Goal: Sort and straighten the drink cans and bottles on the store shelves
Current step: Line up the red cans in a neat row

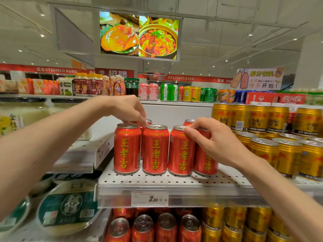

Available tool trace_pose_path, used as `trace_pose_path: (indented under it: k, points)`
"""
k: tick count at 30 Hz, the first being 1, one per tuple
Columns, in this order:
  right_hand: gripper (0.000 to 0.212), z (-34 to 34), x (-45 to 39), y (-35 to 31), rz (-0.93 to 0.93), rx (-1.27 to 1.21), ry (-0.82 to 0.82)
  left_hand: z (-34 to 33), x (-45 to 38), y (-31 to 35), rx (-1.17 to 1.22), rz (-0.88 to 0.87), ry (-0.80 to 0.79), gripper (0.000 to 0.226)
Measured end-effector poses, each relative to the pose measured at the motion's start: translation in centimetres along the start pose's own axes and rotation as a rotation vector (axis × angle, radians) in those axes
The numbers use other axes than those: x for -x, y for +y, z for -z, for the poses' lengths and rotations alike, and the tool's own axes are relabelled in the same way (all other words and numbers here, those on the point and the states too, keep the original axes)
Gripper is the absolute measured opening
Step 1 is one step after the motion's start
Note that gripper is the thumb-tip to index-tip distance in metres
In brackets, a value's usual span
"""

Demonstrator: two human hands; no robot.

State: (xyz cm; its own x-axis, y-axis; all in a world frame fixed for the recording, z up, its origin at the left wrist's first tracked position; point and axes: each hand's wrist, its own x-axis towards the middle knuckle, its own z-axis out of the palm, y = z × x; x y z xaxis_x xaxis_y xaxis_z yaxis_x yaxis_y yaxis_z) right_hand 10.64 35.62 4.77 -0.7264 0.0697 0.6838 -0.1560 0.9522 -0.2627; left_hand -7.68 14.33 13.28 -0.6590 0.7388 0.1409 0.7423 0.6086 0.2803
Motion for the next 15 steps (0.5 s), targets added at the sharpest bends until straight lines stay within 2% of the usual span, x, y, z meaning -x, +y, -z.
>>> trace_pose_path:
  k: [4,9,15]
  points:
    - [0.031,-0.1,0.0,-0.2,0.008,-0.001,0.0,0.1,0.9,-1.2,0.01,0.059,0.013,0.028]
    - [0.04,-0.1,0.0,-0.3,0.004,0.001,0.003,0.2,1.2,-1.4,0.031,0.11,0.019,0.023]
    - [0.046,0.0,0.0,-0.3,-0.013,-0.009,-0.003,-0.2,2.4,-1.4,0.063,0.099,0.019,0.031]
